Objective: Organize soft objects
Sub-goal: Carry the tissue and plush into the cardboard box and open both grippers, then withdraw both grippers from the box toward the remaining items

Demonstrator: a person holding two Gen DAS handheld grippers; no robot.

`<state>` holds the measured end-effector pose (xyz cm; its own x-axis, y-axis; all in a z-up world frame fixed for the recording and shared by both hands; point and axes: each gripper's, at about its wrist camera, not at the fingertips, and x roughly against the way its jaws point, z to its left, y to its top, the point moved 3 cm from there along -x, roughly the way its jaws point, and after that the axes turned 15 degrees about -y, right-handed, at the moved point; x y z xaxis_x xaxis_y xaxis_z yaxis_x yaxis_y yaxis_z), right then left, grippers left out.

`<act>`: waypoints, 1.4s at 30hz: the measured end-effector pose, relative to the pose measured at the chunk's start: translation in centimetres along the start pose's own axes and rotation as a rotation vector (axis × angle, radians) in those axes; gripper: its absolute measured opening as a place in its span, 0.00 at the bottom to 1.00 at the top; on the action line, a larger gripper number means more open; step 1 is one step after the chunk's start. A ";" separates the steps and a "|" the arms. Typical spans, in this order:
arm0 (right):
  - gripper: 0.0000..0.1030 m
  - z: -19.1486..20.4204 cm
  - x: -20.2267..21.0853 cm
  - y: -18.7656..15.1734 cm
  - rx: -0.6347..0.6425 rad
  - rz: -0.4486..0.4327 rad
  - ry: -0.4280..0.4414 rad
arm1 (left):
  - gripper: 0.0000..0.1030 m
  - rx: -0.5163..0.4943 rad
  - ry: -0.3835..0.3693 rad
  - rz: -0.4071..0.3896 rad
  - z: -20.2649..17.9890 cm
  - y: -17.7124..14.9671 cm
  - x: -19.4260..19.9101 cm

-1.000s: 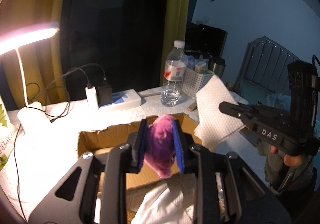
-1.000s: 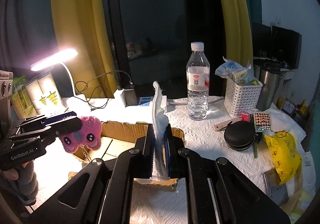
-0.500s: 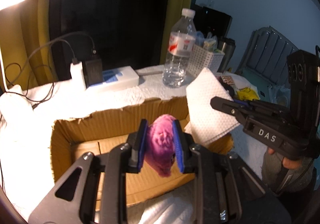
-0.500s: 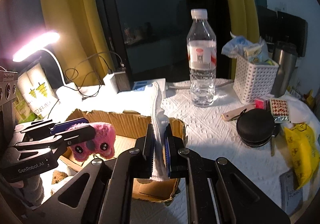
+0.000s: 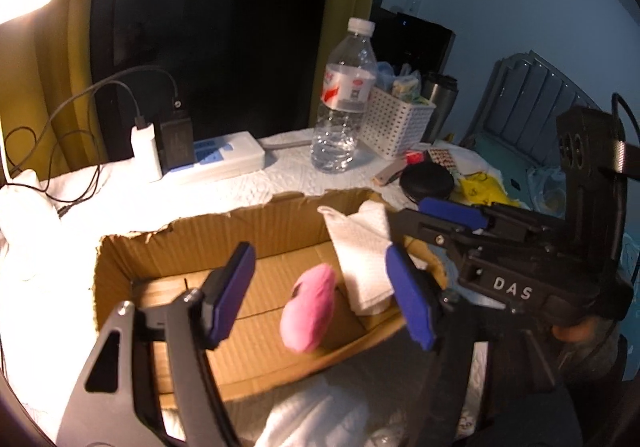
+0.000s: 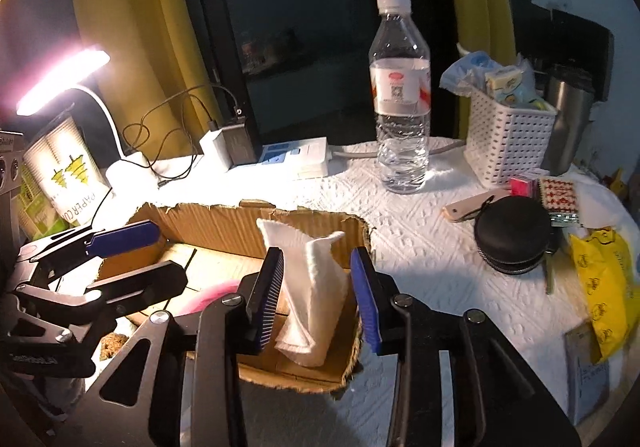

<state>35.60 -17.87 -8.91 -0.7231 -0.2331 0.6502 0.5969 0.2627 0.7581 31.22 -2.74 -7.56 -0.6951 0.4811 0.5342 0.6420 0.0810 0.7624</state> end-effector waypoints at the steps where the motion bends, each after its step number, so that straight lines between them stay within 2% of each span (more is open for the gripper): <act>1: 0.37 0.0 0.4 0.0 -0.001 -0.004 -0.004 | 0.67 -0.005 0.003 -0.004 -0.2 0.0 0.3; 17: 0.38 0.7 8.3 -1.9 0.007 -0.068 -0.050 | 0.68 -0.046 0.004 -0.062 -3.7 -2.5 7.1; 22: 0.47 1.4 10.0 -3.4 0.012 -0.068 -0.058 | 0.69 -0.051 -0.004 -0.067 -4.4 -3.9 8.9; 24: 0.47 1.7 10.6 -4.0 0.014 -0.067 -0.062 | 0.71 -0.051 -0.008 -0.067 -4.6 -4.5 9.5; 26: 0.47 2.0 11.0 -4.6 0.016 -0.065 -0.065 | 0.82 -0.047 -0.014 -0.068 -4.8 -5.2 10.1; 42: 0.48 3.7 14.9 -8.8 0.022 -0.063 -0.069 | 0.82 -0.027 -0.002 -0.059 -6.3 -9.8 12.7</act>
<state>18.34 -20.22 -6.09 -0.7817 -0.1853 0.5954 0.5421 0.2699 0.7958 14.06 -2.93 -5.95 -0.7307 0.4779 0.4876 0.5911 0.0853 0.8021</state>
